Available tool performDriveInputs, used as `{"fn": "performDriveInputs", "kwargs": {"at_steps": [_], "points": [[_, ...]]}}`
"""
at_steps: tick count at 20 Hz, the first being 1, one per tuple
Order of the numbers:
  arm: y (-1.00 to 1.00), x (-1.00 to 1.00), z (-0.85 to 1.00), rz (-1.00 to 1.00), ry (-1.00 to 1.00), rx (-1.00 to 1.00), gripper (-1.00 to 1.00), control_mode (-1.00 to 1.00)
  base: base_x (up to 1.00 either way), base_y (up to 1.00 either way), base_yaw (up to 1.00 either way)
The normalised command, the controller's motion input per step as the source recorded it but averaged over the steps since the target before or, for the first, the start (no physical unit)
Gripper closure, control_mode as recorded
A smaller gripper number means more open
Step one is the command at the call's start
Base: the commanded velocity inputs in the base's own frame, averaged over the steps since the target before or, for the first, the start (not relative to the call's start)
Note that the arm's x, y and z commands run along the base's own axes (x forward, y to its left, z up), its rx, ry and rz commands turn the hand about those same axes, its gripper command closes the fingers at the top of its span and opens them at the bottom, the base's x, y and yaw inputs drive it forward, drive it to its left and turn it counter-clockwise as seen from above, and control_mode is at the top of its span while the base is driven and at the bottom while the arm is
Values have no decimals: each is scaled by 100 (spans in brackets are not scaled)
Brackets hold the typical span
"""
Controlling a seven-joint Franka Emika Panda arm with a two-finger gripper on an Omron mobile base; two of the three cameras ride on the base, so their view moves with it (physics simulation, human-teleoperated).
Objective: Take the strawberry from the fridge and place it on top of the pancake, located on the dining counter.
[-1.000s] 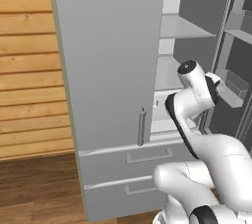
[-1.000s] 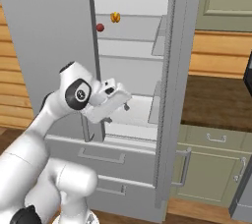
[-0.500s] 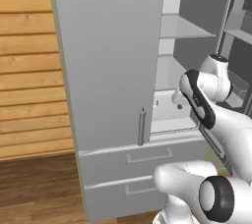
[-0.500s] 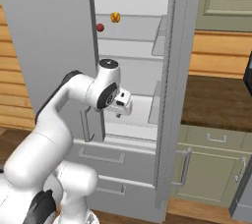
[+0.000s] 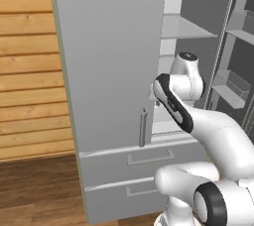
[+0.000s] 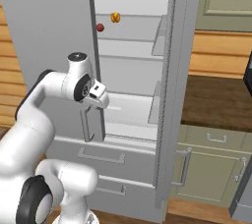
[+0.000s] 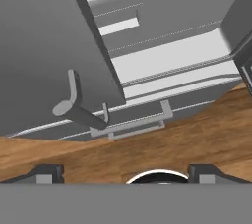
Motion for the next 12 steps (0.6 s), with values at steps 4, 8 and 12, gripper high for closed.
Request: {"fn": "performDriveInputs", "kwargs": {"at_steps": [4,8,12], "points": [[85,33,-34,0,-10,0,-100,-100,0,0,0],[62,15,-31,0,-11,0,-100,-100,0,0,0],[4,32,-20,0,-7,-3,-100,-100,0,0,0]]}}
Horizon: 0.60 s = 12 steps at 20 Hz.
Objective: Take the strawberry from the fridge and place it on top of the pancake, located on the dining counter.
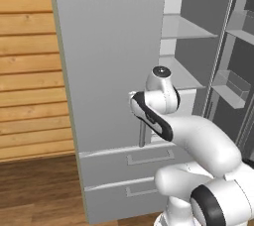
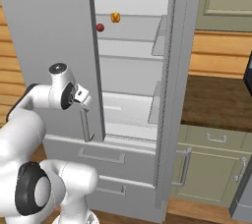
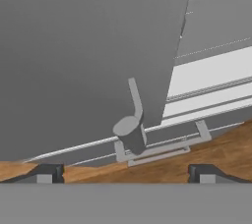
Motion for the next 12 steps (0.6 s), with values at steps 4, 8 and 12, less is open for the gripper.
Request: {"fn": "performDriveInputs", "kwargs": {"at_steps": [4,8,12], "points": [[-1,30,-18,0,0,-9,-100,-100,0,0,0],[0,24,-20,0,0,-7,-100,-100,0,0,0],[-4,22,-26,0,3,-6,-100,-100,0,0,0]]}}
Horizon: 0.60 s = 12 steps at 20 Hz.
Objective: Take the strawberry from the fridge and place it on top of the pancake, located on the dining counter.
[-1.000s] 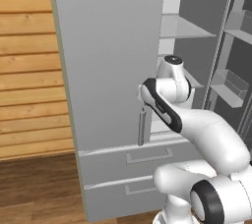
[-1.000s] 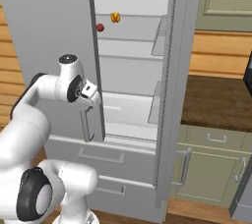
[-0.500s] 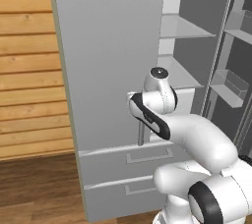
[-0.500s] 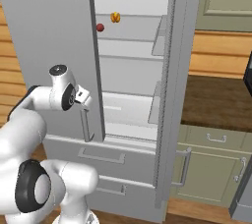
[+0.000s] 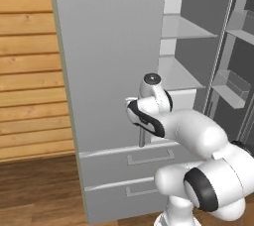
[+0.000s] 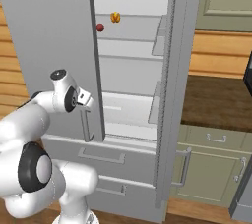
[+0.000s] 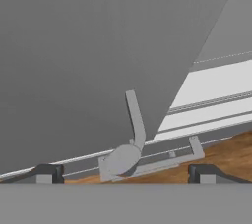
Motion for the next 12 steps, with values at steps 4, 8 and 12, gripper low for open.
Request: {"fn": "performDriveInputs", "kwargs": {"at_steps": [4,8,12], "points": [[-10,13,-29,0,8,-2,-100,-100,0,0,0],[0,12,-25,0,1,0,-100,-100,0,0,0],[0,8,-19,0,0,0,-100,-100,0,0,0]]}}
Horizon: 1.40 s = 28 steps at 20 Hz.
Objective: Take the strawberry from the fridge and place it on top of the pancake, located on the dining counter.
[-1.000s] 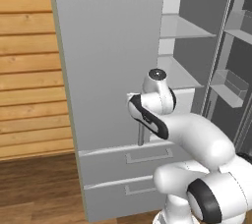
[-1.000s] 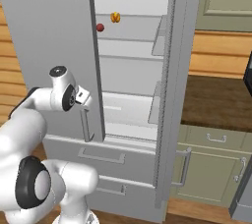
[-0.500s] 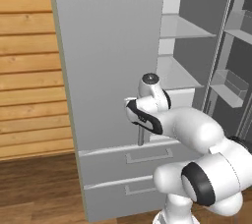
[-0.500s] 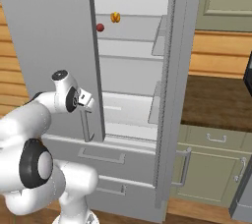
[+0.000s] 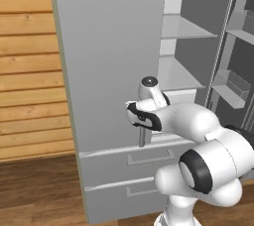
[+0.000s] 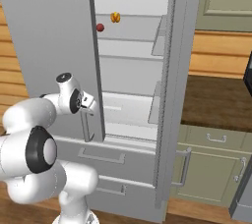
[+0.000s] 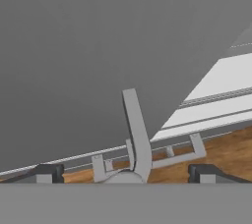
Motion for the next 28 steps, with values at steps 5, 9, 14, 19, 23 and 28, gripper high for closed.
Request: {"fn": "performDriveInputs", "kwargs": {"at_steps": [5,9,14,19,23,28], "points": [[0,1,-12,0,0,0,-100,-100,0,0,0],[0,1,-8,0,0,0,100,-100,0,0,0],[6,-10,0,0,0,0,100,-100,0,0,0],[33,-46,0,-15,1,0,100,-100,0,0,0],[47,-64,0,-22,0,-5,100,-100,0,0,0],[58,-68,0,-16,-1,-18,100,-100,0,0,0]]}}
